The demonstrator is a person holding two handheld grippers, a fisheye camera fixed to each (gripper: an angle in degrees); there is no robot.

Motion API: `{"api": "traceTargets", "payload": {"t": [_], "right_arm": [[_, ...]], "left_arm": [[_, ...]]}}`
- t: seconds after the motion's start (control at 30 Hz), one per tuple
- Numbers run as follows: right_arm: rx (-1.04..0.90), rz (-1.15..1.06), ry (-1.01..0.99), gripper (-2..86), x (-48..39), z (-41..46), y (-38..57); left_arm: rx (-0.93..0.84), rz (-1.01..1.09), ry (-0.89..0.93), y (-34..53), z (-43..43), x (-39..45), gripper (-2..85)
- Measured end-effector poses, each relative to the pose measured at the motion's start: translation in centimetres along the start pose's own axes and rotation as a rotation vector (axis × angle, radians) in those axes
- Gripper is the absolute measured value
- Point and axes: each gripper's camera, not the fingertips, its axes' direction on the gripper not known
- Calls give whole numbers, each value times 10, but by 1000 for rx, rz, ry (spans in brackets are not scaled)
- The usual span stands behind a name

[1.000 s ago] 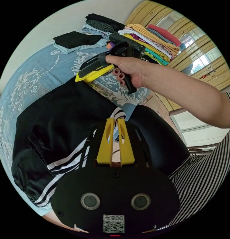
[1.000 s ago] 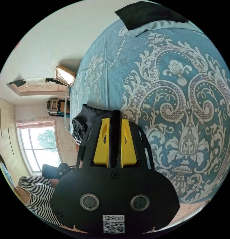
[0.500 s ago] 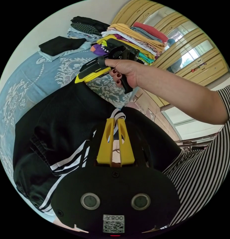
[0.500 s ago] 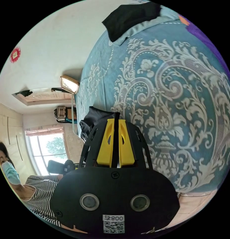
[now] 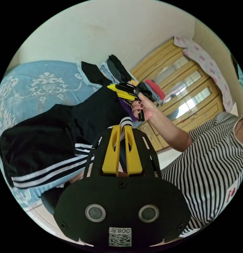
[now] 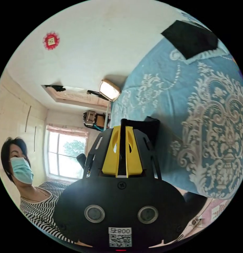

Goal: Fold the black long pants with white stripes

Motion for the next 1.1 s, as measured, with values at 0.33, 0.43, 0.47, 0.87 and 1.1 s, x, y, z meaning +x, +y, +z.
{"api": "traceTargets", "payload": {"t": [0.33, 0.43, 0.47, 0.87, 1.1], "right_arm": [[-242, -151, 44, 26, -137, 207, -63], [-328, -166, 102, 26, -163, 268, -75], [-359, -176, 117, 26, -173, 289, -79], [-530, -165, 262, 27, -239, 440, -107], [-569, -148, 289, 28, -267, 480, -118]], "left_arm": [[344, -330, -98, 170, -188, -165, 26], [393, -418, -103, 216, -215, -207, 26], [401, -429, -104, 224, -220, -215, 26], [468, -649, -124, 348, -270, -329, 31], [478, -715, -269, 390, -288, -329, 24]]}}
